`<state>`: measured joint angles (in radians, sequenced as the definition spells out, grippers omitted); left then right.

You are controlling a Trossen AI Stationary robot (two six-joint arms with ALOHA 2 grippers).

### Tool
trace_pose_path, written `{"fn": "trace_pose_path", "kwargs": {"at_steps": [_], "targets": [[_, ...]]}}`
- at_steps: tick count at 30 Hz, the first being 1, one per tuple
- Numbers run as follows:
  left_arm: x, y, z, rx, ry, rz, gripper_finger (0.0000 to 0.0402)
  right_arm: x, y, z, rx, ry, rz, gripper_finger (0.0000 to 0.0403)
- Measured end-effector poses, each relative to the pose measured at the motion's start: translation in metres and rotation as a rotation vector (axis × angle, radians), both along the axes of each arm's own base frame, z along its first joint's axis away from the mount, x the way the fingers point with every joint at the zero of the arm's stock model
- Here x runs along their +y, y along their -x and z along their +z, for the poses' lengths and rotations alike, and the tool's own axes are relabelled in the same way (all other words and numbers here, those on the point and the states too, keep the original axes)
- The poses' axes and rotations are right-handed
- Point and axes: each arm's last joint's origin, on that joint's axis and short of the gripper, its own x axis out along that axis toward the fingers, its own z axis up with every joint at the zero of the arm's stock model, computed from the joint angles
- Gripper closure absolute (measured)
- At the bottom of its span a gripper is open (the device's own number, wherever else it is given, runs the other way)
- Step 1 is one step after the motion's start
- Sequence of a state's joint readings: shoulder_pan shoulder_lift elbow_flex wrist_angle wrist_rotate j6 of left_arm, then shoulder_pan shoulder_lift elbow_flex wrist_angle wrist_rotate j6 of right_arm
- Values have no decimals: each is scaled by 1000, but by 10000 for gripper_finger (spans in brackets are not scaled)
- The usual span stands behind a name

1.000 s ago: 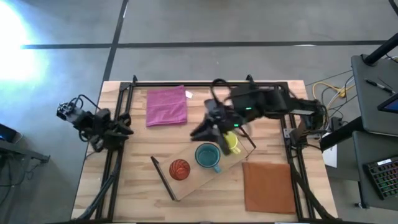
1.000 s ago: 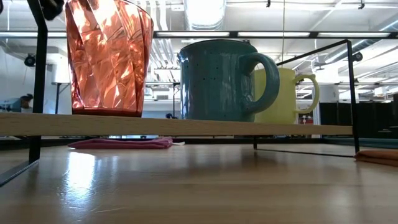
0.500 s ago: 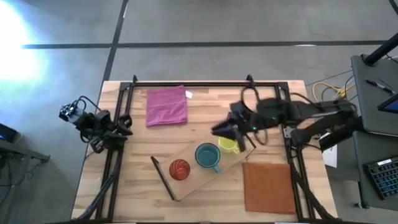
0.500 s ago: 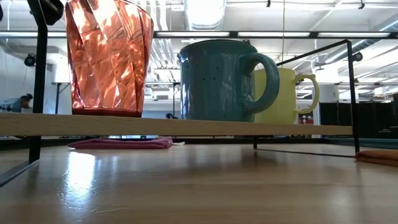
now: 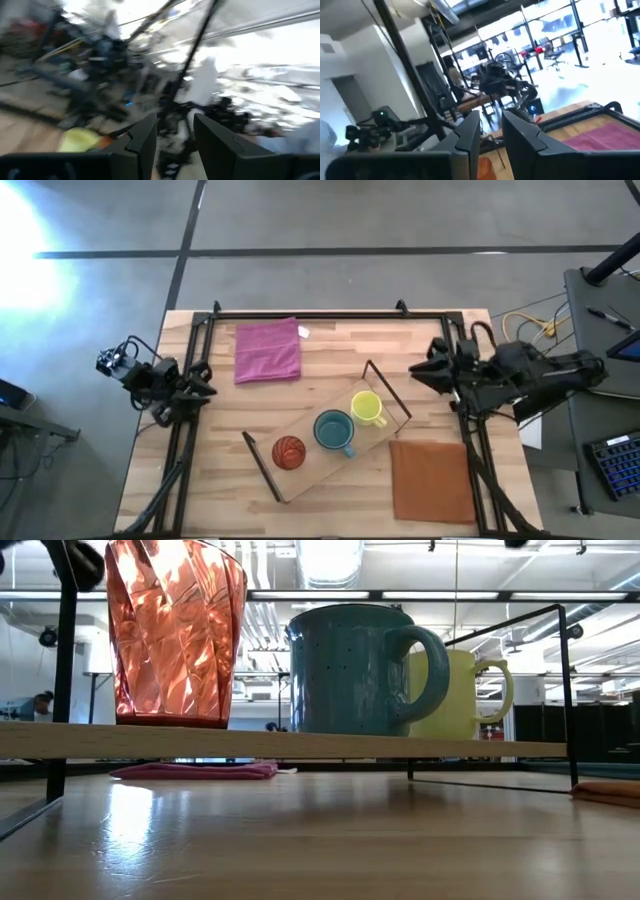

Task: Stack small to large cups/mugs on shelf
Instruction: Return to Home Position

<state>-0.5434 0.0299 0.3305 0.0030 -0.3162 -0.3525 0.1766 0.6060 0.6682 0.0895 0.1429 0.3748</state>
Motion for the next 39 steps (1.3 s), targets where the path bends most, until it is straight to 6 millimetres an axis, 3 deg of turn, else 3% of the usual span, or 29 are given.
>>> {"fn": "trace_pose_path", "kwargs": {"at_steps": [3, 7, 15, 17, 20, 23, 27, 32, 39], "targets": [[1, -3, -7, 67, 3, 85, 285, -2, 11, -27, -5, -6, -15, 328], [4, -3, -6, 52, -33, 196, 285, -6, 28, -46, -49, -14, -17, 334], [15, 9, 20, -38, -172, 392, 285, -13, 66, -57, -192, 43, -83, 333], [16, 13, 28, -78, -177, 345, 285, -14, 70, -63, -181, 45, -86, 334], [8, 15, 31, -181, -253, 86, 285, -15, 76, -69, -193, 39, -80, 334], [-1, 9, 18, -196, -275, -72, 285, -14, 74, -80, -173, 48, -62, 330], [-6, -6, -10, -181, -202, -1, 285, -13, 69, -90, -158, 44, -59, 326], [-10, -14, -46, -329, -141, 74, 285, -12, 64, -98, -224, 66, -34, 329], [-11, -18, -56, -235, -112, 84, 285, -10, 57, -113, -193, 72, -33, 334]]}}
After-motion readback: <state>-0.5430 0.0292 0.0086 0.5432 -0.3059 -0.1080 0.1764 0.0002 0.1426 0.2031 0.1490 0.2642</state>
